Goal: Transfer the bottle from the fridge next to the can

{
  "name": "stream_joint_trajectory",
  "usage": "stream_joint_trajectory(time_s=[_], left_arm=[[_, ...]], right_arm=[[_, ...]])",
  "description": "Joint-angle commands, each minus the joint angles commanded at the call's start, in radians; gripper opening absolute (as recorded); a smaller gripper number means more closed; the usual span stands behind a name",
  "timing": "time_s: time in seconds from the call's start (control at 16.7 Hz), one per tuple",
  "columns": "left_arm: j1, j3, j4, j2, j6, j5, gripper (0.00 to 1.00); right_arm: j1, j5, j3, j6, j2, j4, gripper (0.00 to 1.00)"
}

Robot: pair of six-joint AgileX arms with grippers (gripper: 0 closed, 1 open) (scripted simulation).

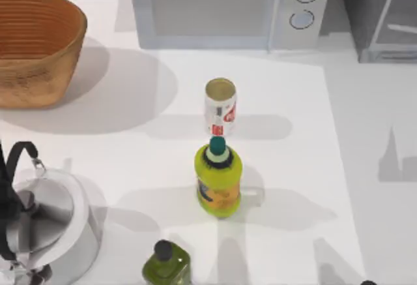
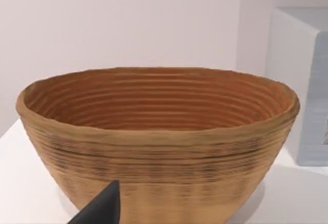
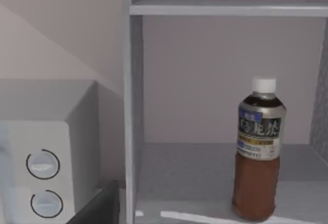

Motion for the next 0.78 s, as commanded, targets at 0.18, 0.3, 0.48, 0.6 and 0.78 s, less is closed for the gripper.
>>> stream_joint_trajectory(time_s=[0.18, 0.3, 0.48, 0.6, 0.78], left_arm=[[0.0, 0.0, 0.0, 0.0, 0.0, 0.0, 1.0], [0.0, 0.0, 0.0, 0.0, 0.0, 0.0, 1.0], [0.0, 0.0, 0.0, 0.0, 0.0, 0.0, 1.0], [0.0, 0.0, 0.0, 0.0, 0.0, 0.0, 1.0], [0.0, 0.0, 0.0, 0.0, 0.0, 0.0, 1.0]], right_arm=[[-0.034, -0.034, 0.141, 0.002, 0.307, 0.155, 1.0], [-0.059, -0.058, 0.241, 0.004, 0.541, 0.263, 1.0], [-0.096, -0.093, 0.389, 0.006, 0.902, 0.426, 1.0], [-0.12, -0.115, 0.483, 0.008, 1.129, 0.529, 1.0], [-0.153, -0.142, 0.609, 0.01, 1.416, 0.667, 1.0]])
